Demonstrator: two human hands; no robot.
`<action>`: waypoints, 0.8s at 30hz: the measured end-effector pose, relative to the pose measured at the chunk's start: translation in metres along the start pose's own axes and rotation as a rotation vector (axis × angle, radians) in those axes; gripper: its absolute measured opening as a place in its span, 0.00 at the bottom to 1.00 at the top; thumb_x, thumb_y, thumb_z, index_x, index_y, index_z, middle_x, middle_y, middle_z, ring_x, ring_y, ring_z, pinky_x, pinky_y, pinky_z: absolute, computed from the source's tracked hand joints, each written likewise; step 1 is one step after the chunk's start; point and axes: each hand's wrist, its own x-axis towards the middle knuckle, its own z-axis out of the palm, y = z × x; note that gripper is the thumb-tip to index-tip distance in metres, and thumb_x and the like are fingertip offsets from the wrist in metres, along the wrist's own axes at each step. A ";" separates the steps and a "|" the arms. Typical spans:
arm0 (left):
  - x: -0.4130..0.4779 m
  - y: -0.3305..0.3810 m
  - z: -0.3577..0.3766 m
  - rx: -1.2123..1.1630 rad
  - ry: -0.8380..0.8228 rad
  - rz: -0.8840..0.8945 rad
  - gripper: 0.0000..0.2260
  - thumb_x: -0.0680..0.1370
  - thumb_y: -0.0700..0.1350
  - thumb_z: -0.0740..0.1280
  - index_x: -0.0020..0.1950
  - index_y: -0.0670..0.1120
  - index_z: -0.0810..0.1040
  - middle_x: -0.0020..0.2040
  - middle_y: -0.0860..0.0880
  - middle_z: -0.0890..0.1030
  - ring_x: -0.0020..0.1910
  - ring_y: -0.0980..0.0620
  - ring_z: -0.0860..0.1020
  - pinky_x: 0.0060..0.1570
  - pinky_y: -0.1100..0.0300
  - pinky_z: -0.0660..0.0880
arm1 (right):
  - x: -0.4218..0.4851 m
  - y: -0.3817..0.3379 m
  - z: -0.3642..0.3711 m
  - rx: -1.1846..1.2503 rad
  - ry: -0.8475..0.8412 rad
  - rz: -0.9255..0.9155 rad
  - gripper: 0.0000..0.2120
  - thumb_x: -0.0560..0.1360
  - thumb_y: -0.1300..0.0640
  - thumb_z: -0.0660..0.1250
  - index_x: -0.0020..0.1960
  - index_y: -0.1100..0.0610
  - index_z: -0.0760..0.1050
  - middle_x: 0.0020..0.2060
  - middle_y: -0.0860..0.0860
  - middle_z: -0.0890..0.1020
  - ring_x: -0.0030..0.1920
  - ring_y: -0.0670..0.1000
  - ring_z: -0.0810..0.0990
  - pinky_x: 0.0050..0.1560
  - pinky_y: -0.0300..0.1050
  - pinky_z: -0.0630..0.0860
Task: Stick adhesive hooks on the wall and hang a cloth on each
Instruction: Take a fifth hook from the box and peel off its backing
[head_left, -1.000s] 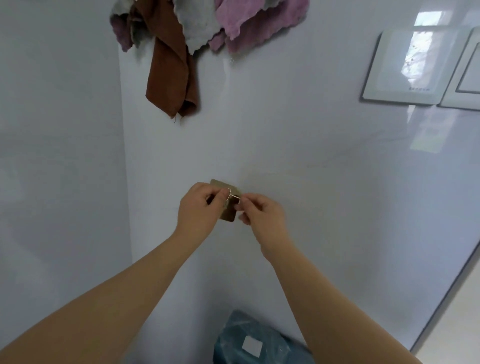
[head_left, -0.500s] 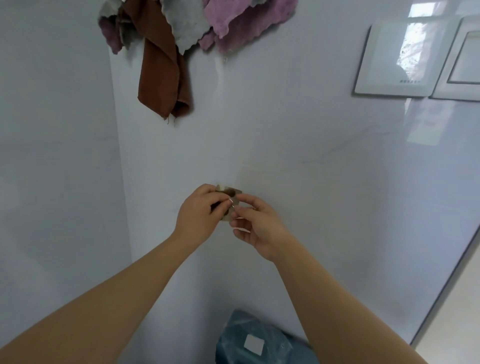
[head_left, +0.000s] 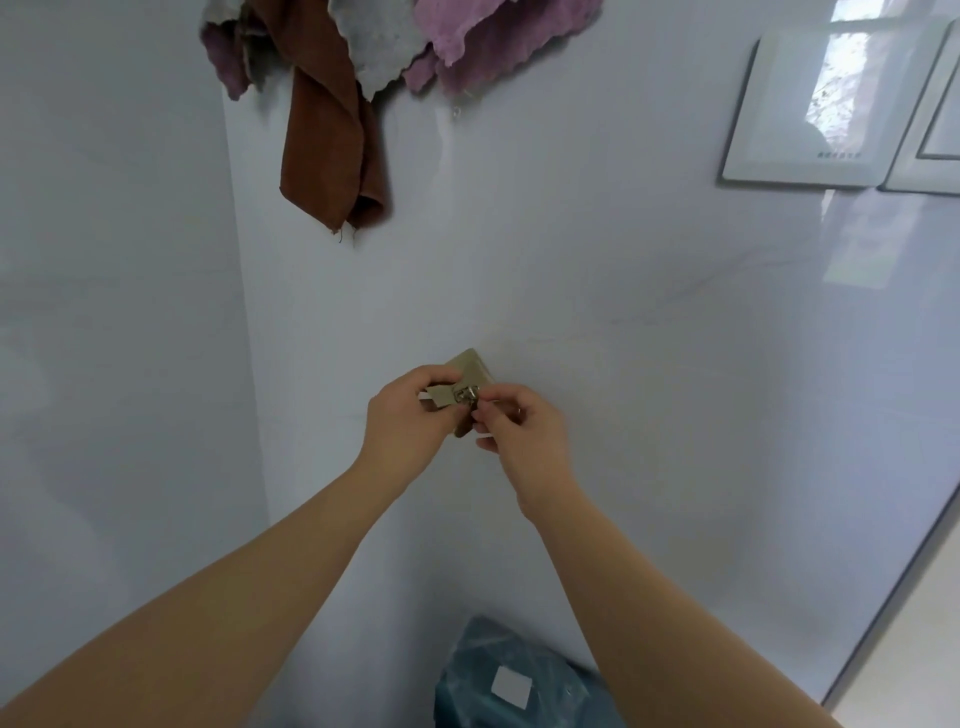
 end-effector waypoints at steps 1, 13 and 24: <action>0.000 0.001 0.000 0.023 -0.008 0.006 0.11 0.72 0.36 0.71 0.51 0.49 0.79 0.40 0.56 0.77 0.28 0.65 0.75 0.30 0.78 0.68 | 0.000 0.001 0.001 -0.027 -0.003 -0.014 0.12 0.76 0.67 0.63 0.40 0.52 0.76 0.29 0.44 0.80 0.32 0.41 0.78 0.36 0.34 0.77; -0.001 0.005 -0.001 -0.103 -0.030 -0.076 0.13 0.72 0.33 0.68 0.46 0.51 0.80 0.46 0.51 0.80 0.36 0.58 0.78 0.38 0.71 0.74 | 0.003 0.004 0.002 -0.253 0.023 -0.083 0.14 0.74 0.65 0.65 0.36 0.48 0.73 0.32 0.45 0.77 0.34 0.46 0.75 0.46 0.47 0.76; 0.005 0.004 0.002 -0.336 0.126 -0.240 0.10 0.73 0.33 0.68 0.40 0.48 0.79 0.44 0.41 0.75 0.45 0.44 0.78 0.50 0.48 0.79 | 0.006 0.005 0.003 -0.355 -0.013 -0.032 0.12 0.74 0.62 0.65 0.35 0.49 0.71 0.37 0.53 0.80 0.38 0.48 0.76 0.39 0.36 0.72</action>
